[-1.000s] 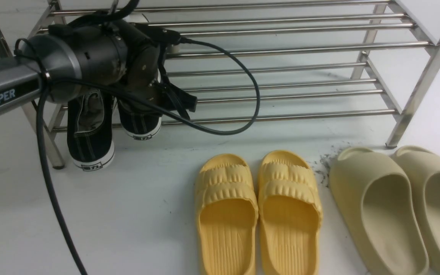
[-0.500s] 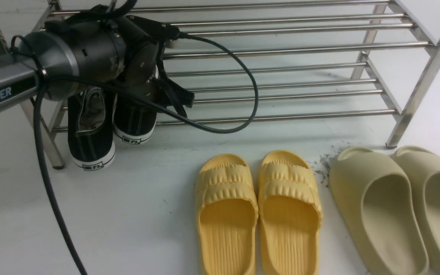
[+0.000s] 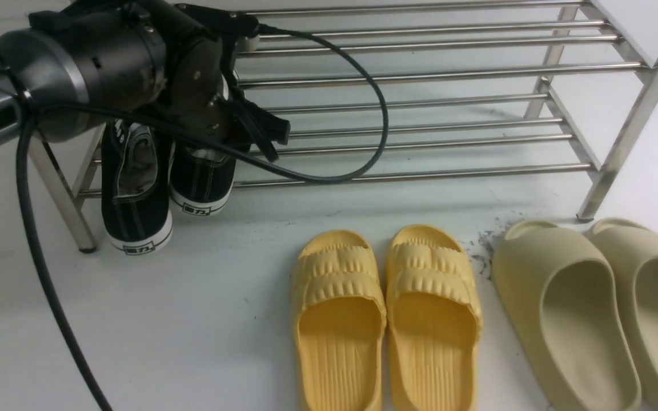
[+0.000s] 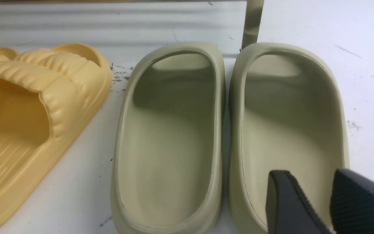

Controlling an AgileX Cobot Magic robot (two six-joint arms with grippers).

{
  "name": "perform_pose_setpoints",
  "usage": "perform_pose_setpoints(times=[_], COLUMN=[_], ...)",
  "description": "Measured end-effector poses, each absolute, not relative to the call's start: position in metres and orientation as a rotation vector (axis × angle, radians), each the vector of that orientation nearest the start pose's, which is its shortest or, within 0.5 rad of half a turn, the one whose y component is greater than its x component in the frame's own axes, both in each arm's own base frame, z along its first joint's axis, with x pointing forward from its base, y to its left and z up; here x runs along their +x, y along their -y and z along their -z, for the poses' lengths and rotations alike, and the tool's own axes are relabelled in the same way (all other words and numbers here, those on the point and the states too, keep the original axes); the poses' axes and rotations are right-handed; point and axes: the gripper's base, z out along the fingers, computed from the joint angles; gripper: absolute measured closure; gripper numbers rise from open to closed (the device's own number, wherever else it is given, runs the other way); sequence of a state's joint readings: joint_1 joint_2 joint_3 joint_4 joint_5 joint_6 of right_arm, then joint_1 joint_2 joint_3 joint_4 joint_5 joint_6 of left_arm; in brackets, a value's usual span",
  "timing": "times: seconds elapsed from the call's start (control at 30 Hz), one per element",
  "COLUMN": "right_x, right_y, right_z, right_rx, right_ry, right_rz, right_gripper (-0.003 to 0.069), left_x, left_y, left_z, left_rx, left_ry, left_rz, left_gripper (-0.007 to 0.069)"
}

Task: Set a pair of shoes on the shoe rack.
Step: Use the left arm to put a shoe into the shoe rack

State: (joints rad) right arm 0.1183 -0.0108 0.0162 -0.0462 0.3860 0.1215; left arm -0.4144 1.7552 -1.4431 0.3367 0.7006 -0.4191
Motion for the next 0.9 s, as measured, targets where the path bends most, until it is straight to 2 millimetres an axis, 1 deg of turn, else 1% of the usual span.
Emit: perform_pose_setpoints(times=[0.1,0.13,0.17,0.2,0.33,0.5,0.53,0.57,0.67,0.7,0.73,0.77,0.8,0.9], right_x=[0.052,0.052,0.052,0.052,0.052,0.052,0.052,0.052,0.052,0.052,0.052,0.052,0.052,0.052], right_y=[-0.005,-0.005,-0.005,-0.005,-0.005,-0.005,-0.005,-0.005,-0.005,-0.005,-0.005,-0.005,-0.005,-0.005], right_z=[-0.174,-0.174,-0.174,-0.174,-0.174,-0.174,-0.174,-0.174,-0.174,-0.174,-0.174,-0.174,-0.174,-0.174], right_rx=[-0.025,-0.025,-0.025,-0.025,-0.025,-0.025,-0.025,-0.025,-0.025,-0.025,-0.025,-0.025,-0.025,-0.025], right_ry=[-1.876,-1.876,-1.876,-1.876,-1.876,-1.876,-1.876,-1.876,-1.876,-1.876,-1.876,-1.876,-1.876,-1.876], right_rz=[-0.119,-0.119,-0.119,-0.119,-0.119,-0.119,-0.119,-0.119,-0.119,-0.119,-0.119,-0.119,-0.119,-0.119], right_gripper=[0.0412,0.0412,0.0412,0.0412,0.0412,0.0412,0.0412,0.0412,0.0412,0.0412,0.0412,0.0412,0.0412,0.0412], left_x=[0.370,0.372,0.372,0.375,0.382,0.385,0.385,0.385,0.385,0.385,0.385,0.385,0.386,0.385], left_y=[0.141,0.142,0.142,0.143,0.144,0.145,0.145,0.145,0.144,0.144,0.145,0.145,0.145,0.145], left_z=[-0.286,-0.281,-0.280,-0.273,-0.263,-0.259,-0.258,-0.258,-0.259,-0.259,-0.259,-0.259,-0.259,-0.259], left_rx=[0.220,0.227,0.229,0.240,0.280,0.300,0.303,0.304,0.306,0.306,0.305,0.305,0.303,0.300], left_ry=[-2.444,-2.454,-2.455,-2.463,-2.453,-2.447,-2.447,-2.446,-2.443,-2.443,-2.442,-2.442,-2.441,-2.442], left_rz=[-0.015,-0.025,-0.028,-0.043,-0.078,-0.100,-0.104,-0.105,-0.105,-0.105,-0.104,-0.104,-0.100,-0.094], left_gripper=[0.0361,0.0361,0.0361,0.0361,0.0361,0.0381,0.0414,0.0418,0.0521,0.0536,0.0601,0.0609,0.0638,0.0638])
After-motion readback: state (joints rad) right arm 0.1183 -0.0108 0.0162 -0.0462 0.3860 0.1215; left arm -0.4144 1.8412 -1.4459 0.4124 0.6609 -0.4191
